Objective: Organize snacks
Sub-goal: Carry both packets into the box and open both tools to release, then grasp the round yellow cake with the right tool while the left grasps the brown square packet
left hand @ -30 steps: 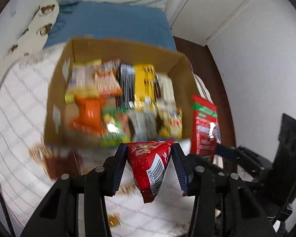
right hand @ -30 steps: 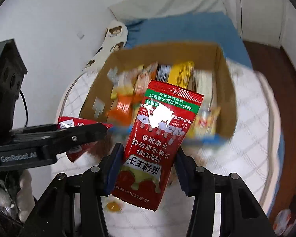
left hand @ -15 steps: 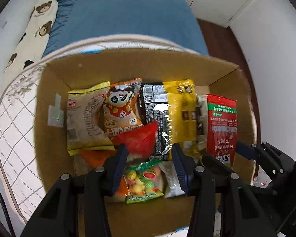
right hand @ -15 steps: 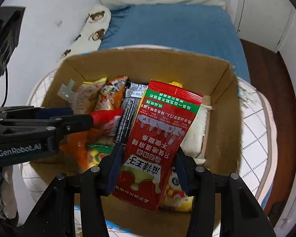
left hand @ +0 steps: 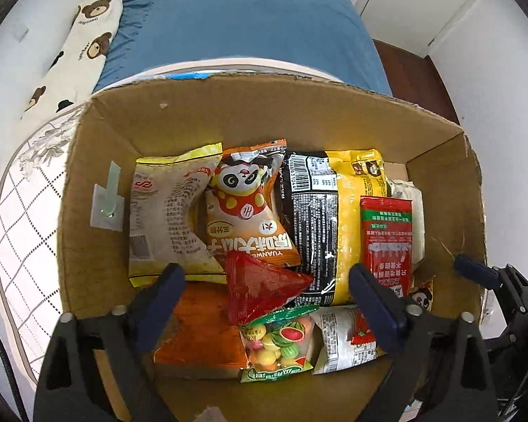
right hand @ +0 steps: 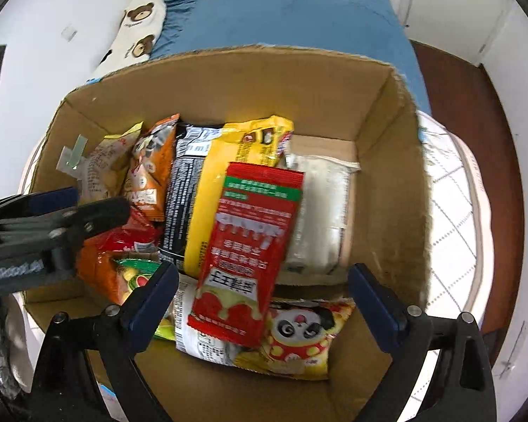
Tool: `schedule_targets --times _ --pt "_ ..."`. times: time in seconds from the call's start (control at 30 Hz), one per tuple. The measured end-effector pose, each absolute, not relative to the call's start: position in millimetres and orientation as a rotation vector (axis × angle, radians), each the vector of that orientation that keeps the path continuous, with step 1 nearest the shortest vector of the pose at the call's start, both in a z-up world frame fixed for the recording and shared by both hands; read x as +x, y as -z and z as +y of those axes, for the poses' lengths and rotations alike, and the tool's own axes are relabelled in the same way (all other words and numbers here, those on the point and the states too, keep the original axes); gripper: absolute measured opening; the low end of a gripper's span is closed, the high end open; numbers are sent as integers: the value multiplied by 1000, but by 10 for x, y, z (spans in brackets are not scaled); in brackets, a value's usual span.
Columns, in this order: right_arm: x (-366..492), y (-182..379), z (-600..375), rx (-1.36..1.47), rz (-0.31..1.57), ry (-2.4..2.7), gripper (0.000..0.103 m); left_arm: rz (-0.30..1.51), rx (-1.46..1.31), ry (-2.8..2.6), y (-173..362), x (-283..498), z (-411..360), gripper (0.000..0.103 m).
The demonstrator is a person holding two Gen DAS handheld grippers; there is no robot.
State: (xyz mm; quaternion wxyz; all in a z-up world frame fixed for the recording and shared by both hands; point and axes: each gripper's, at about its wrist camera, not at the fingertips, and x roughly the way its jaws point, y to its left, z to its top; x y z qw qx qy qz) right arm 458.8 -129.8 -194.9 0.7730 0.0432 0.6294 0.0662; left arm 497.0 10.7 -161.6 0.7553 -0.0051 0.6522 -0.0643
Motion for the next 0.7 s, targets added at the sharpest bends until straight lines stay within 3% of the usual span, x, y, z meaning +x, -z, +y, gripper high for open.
schedule_targets --times 0.7 --pt "3775 1073 -1376 73 1168 -21 101 1157 12 122 647 3979 118 100"
